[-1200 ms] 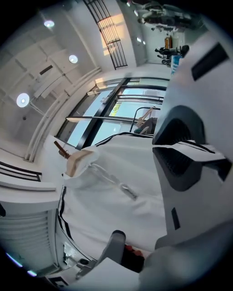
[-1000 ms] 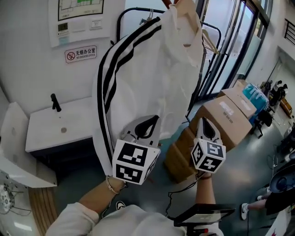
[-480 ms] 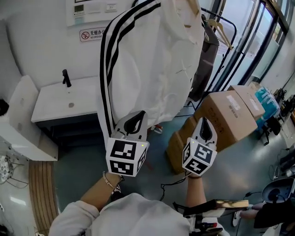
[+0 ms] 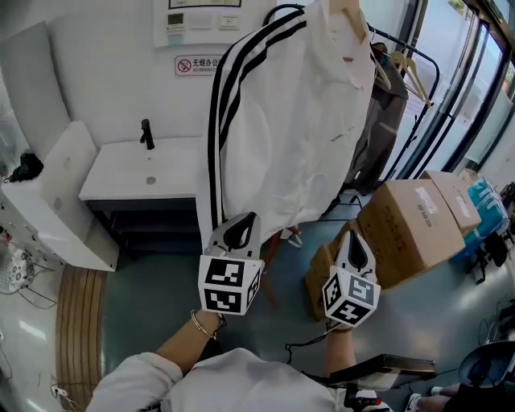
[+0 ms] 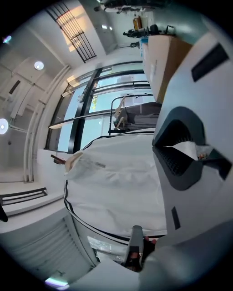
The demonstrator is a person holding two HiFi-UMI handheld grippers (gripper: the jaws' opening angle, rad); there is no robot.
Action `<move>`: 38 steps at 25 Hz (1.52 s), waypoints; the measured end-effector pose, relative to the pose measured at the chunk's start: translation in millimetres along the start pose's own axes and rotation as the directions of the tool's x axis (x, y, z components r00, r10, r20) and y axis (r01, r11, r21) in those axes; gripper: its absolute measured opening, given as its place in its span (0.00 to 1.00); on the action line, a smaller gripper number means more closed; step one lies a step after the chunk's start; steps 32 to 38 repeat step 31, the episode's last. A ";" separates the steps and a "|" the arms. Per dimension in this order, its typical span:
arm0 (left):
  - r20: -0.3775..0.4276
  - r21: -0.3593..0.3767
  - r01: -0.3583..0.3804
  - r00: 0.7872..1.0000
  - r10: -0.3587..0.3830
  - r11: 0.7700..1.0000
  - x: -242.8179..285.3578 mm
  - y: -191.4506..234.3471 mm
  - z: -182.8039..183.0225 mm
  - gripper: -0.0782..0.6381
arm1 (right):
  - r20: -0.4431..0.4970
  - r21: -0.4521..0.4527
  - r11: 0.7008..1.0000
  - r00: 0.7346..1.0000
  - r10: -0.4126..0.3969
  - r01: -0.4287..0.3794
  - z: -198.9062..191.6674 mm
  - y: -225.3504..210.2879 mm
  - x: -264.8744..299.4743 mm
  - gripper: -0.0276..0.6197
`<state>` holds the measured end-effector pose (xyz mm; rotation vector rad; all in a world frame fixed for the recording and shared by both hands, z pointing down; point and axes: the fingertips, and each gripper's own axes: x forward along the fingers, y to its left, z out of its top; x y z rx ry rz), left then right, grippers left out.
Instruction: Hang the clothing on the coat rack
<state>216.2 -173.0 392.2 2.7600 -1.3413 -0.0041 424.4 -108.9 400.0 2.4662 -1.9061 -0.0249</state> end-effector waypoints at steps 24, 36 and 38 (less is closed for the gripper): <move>-0.006 0.001 -0.026 1.000 0.026 1.000 -0.3 17.4 -2.6 0.12 | 0.002 -0.041 0.997 0.998 0.061 -0.061 -0.8 27.1 7.9 0.08; -0.018 -0.007 -0.019 1.000 0.018 1.000 0.8 20.3 -3.9 0.12 | -0.013 -0.053 0.996 0.998 0.066 -0.066 -2.2 33.2 10.1 0.08; -0.018 -0.007 -0.019 1.000 0.018 1.000 0.8 20.3 -3.9 0.12 | -0.013 -0.053 0.996 0.998 0.066 -0.066 -2.2 33.2 10.1 0.08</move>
